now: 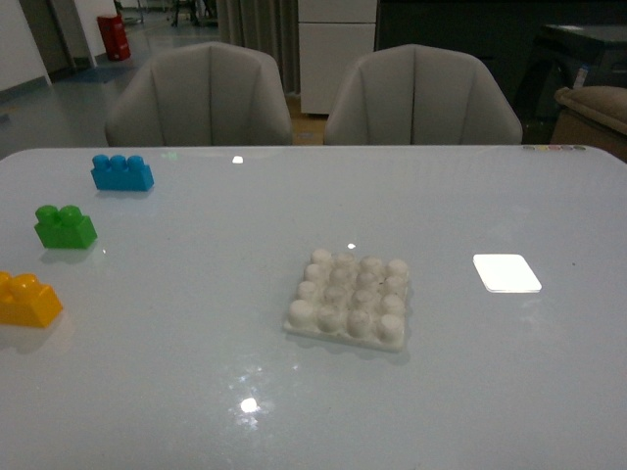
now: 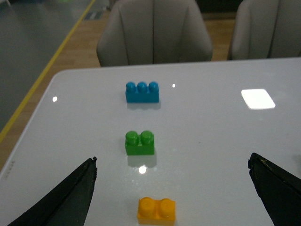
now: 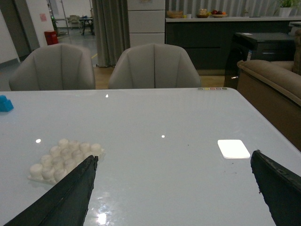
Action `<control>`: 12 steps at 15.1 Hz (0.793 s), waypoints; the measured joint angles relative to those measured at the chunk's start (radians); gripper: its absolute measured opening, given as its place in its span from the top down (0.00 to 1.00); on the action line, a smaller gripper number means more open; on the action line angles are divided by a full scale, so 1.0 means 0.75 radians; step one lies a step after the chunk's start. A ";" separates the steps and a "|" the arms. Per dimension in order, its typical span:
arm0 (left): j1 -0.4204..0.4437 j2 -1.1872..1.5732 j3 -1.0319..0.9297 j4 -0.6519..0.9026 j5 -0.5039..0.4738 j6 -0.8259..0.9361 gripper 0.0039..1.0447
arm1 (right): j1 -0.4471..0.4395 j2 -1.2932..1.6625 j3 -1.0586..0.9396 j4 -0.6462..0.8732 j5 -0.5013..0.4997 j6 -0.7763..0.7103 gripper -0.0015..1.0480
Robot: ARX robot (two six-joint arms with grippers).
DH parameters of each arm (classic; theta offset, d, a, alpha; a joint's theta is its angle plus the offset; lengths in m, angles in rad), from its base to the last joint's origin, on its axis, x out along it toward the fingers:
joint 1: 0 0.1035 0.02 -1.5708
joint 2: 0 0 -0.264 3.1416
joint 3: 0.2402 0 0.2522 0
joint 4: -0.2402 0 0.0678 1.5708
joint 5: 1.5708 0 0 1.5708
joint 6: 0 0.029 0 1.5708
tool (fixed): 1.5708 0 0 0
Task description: Insert yellow block into base center
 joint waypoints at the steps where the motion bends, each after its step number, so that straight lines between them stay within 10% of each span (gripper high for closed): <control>1: 0.001 0.058 0.026 -0.004 0.001 0.007 0.06 | 0.000 0.000 0.000 0.001 0.000 0.000 0.06; 12: -0.012 0.899 0.380 -0.010 -0.026 0.131 0.06 | 0.000 0.000 0.000 0.000 0.000 0.000 0.06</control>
